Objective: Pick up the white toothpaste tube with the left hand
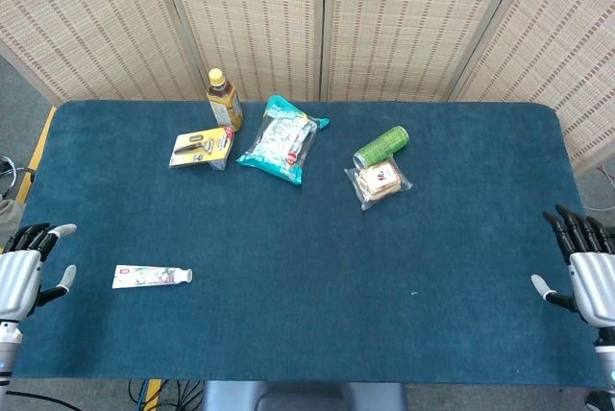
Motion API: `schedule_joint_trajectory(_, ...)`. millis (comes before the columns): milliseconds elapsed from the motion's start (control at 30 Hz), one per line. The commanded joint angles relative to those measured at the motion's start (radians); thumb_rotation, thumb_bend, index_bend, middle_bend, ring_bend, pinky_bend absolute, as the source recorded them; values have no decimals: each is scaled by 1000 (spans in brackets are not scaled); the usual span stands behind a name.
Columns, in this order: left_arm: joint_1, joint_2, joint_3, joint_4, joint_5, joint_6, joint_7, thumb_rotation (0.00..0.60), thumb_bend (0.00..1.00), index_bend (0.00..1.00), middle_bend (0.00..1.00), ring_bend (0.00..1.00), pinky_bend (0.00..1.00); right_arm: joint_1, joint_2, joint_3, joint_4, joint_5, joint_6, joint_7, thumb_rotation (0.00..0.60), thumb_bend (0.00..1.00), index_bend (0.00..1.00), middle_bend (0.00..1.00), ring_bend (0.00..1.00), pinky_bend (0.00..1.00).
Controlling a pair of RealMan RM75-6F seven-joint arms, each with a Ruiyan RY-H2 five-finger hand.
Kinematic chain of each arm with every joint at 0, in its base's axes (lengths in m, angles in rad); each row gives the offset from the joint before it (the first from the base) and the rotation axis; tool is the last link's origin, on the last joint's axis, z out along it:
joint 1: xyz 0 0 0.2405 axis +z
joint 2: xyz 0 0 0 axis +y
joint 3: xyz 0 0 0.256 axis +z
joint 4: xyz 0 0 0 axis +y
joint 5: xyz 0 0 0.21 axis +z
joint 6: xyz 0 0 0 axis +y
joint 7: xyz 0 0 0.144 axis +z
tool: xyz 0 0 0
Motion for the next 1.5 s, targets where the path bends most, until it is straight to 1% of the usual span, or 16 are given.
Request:
schedule_joint_trajectory(33,-1,0,1,2,0,-4,-2,600,354,223,242,136,84,0,1,0,-1,-2,1,-3,600,184,81,36,0,0)
schedule_joint_trajectory(133,-4,3,2,3,-1,-13,-7,600,354,223,242,136,84,-2,-2,8,0,-14,24,-3,600,184,81,36,0,0)
schedule_joint_trajectory(333,-35,13,8,20,11,-74,-18,600,350,217,241,135,84,-8,-9,55,5,-38,120,-22,600,184,81,36,0,0)
schedule_joint_trajectory(400,-54,15,13,26,18,-107,-12,600,321,210,237,131,83,-8,-2,67,-3,-40,137,-36,600,184,81,36,0,0)
schedule_joint_trajectory(467,-71,8,15,34,22,-134,-1,600,269,207,233,128,81,-8,5,74,-11,-40,147,-47,600,184,81,36,0,0)
schedule_joint_trajectory(533,-91,-6,19,43,26,-165,11,600,246,207,232,127,81,-9,9,80,-18,-40,157,-51,600,184,81,36,0,0)
schedule_joint_trajectory(700,-137,-50,29,68,25,-240,42,600,237,208,232,127,81,-16,14,79,-27,-35,160,-49,600,185,81,36,0,0)
schedule_joint_trajectory(767,-158,-80,33,84,18,-274,59,600,238,214,232,127,81,-21,15,77,-26,-30,161,-48,600,184,81,36,0,0)
schedule_joint_trajectory(967,-187,-162,37,124,-24,-323,84,600,236,227,232,127,81,-30,18,72,-25,-22,162,-38,600,184,81,36,0,0)
schedule_joint_trajectory(1167,-195,-236,54,176,-47,-338,126,600,235,227,232,127,82,-38,20,69,-20,-17,164,-28,600,184,81,36,0,0)
schedule_joint_trajectory(1500,-187,-341,72,273,-62,-322,149,600,235,251,246,127,81,-50,18,64,-9,-7,164,-10,600,184,81,36,0,0)
